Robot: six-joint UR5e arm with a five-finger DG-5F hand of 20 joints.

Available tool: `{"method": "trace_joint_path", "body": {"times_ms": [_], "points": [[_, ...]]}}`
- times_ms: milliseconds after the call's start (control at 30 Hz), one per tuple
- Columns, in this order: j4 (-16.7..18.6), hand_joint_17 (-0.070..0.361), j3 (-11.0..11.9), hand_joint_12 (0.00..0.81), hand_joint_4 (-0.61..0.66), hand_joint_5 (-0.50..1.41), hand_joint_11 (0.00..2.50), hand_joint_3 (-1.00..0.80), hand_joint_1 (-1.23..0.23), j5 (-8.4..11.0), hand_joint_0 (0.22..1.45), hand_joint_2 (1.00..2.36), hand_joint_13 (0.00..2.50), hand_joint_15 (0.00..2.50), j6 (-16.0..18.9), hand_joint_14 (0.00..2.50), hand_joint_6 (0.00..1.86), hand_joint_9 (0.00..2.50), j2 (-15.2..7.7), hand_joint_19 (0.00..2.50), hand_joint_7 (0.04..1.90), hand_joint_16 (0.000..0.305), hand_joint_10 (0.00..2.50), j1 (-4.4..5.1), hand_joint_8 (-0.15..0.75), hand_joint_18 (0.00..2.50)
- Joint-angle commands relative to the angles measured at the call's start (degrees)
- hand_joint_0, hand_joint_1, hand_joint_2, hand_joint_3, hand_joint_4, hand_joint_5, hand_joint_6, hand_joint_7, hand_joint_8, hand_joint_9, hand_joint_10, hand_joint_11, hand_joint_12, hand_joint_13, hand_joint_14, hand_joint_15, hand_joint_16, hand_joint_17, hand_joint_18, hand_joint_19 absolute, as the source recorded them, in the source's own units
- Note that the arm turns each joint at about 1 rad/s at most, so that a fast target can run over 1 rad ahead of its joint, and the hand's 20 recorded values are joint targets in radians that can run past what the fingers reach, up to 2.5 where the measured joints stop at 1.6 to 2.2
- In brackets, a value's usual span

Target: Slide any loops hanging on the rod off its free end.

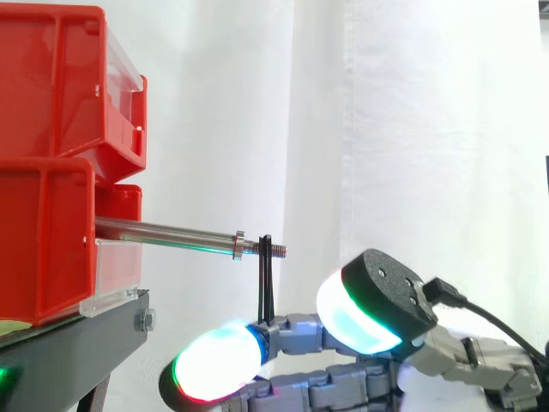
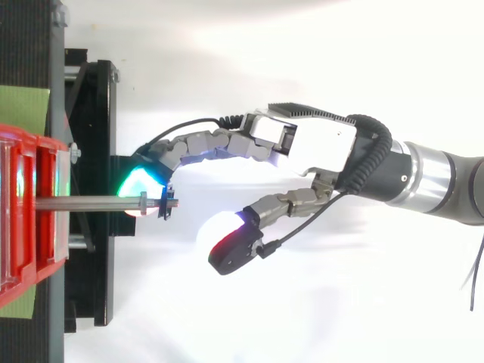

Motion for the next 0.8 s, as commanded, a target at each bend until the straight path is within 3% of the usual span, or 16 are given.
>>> {"method": "trace_joint_path", "body": {"times_ms": [0,233,667,767], "points": [[-1.58,0.107,1.72,0.325,0.19,-0.22,0.07,-0.50,-0.52,0.01,0.55,1.00,0.40,0.00,-0.26,0.00,0.50,0.52,0.00,0.34,0.72,0.048,0.00,0.07,0.269,0.47],[-3.78,0.107,2.69,0.321,0.21,-0.21,0.09,-0.50,-0.52,0.18,0.55,1.00,0.42,0.01,-0.79,0.00,0.50,0.54,0.00,0.35,0.76,0.047,0.00,0.16,0.273,0.49],[-3.51,0.105,2.69,0.319,0.28,-0.18,0.12,-0.50,-0.51,0.01,0.55,1.00,0.47,0.02,-0.26,0.00,0.50,0.58,0.08,0.36,0.86,0.047,0.00,0.16,0.282,0.50],[-3.78,0.105,2.60,0.317,0.28,-0.18,0.12,-0.50,-0.51,0.09,0.56,1.00,0.47,0.03,0.62,0.00,0.50,0.59,0.08,0.35,0.87,0.047,0.00,-0.28,0.280,0.51]]}}
